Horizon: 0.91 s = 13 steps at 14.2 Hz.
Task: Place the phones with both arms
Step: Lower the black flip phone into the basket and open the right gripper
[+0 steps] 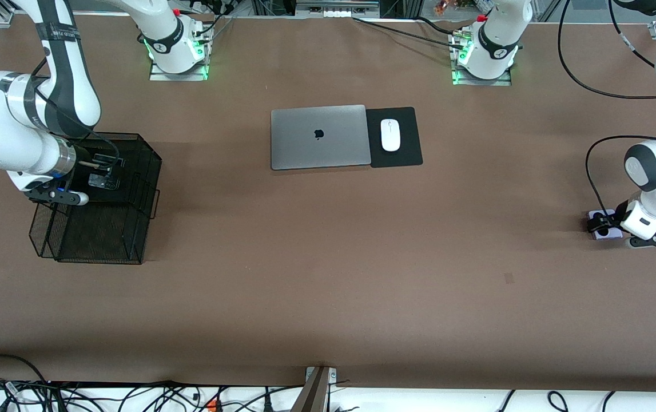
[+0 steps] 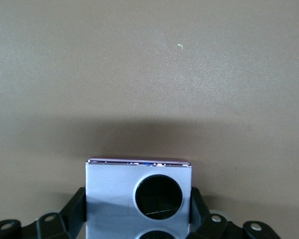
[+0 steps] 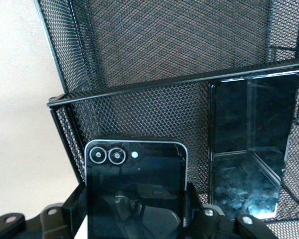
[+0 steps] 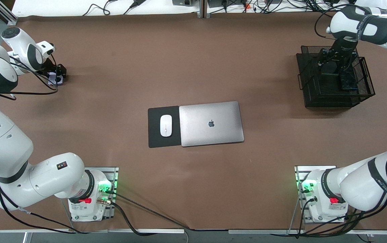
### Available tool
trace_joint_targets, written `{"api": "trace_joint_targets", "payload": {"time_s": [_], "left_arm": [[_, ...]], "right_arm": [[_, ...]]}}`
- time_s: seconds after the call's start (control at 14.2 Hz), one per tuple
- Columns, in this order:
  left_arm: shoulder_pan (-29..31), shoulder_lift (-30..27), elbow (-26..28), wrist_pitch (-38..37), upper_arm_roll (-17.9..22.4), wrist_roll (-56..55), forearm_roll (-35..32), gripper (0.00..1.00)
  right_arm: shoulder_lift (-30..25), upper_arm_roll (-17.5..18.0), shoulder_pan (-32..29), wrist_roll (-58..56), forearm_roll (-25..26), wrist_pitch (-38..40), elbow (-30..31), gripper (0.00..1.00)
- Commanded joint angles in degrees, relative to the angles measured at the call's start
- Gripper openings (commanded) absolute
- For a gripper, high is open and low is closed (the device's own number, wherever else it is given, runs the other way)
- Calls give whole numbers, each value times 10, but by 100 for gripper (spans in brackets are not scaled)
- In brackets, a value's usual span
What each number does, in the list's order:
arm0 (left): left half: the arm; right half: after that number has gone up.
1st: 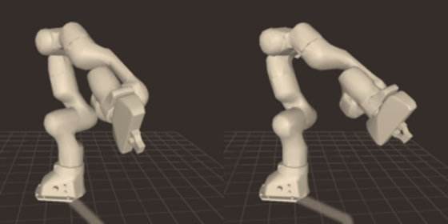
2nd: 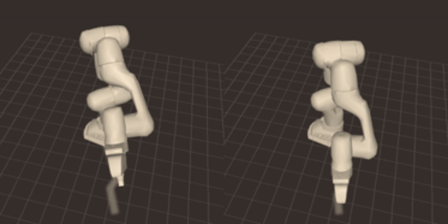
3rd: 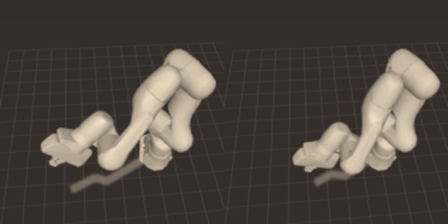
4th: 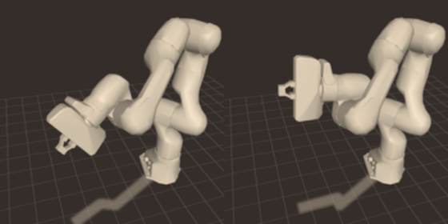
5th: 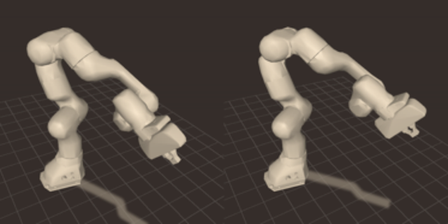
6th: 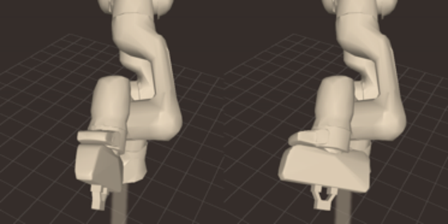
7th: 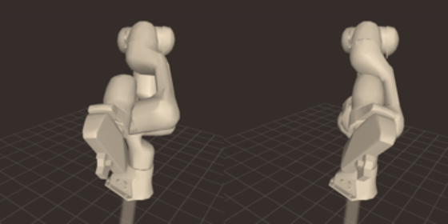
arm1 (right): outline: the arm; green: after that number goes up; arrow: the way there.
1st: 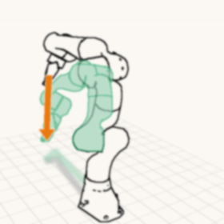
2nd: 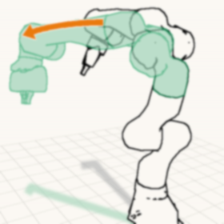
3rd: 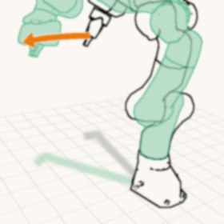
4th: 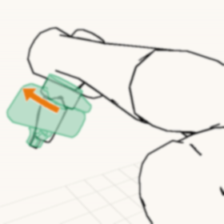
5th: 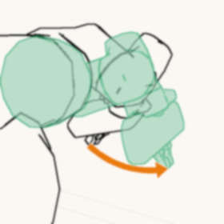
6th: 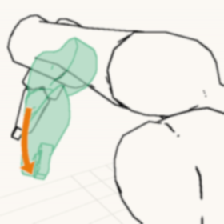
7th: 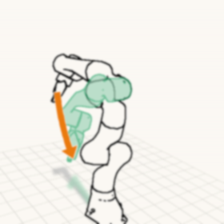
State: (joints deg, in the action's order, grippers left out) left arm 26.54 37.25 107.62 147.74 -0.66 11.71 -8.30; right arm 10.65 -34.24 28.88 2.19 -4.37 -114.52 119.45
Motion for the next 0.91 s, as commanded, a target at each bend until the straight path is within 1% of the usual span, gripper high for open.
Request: {"api": "trace_joint_targets", "payload": {"time_s": [0.0, 0.21, 0.42, 0.56, 0.7, 0.84], "left_arm": [[3, 18, -11, 8, -4, 2, -4, 32], [0, 17, -17, 4, -4, 0, -4, 30], [-3, 12, -33, -17, -3, 1, -3, 30], [-3, 8, -58, -66, -6, 1, -4, 30], [-7, 3, -86, -110, -7, 1, -4, 30], [-17, -2, -108, -142, -8, -3, -4, 30]], "right_arm": [[-12, -7, 8, 5, -7, -7, 7, 99], [-12, -7, 8, 5, -7, -5, 3, 99], [-12, -5, 10, 3, -6, 3, -28, 100], [-12, -1, 13, -3, -6, 18, -71, 99], [5, 0, 16, 0, -8, 81, -140, 99], [36, 0, 15, 5, -28, 151, -221, 99]]}}
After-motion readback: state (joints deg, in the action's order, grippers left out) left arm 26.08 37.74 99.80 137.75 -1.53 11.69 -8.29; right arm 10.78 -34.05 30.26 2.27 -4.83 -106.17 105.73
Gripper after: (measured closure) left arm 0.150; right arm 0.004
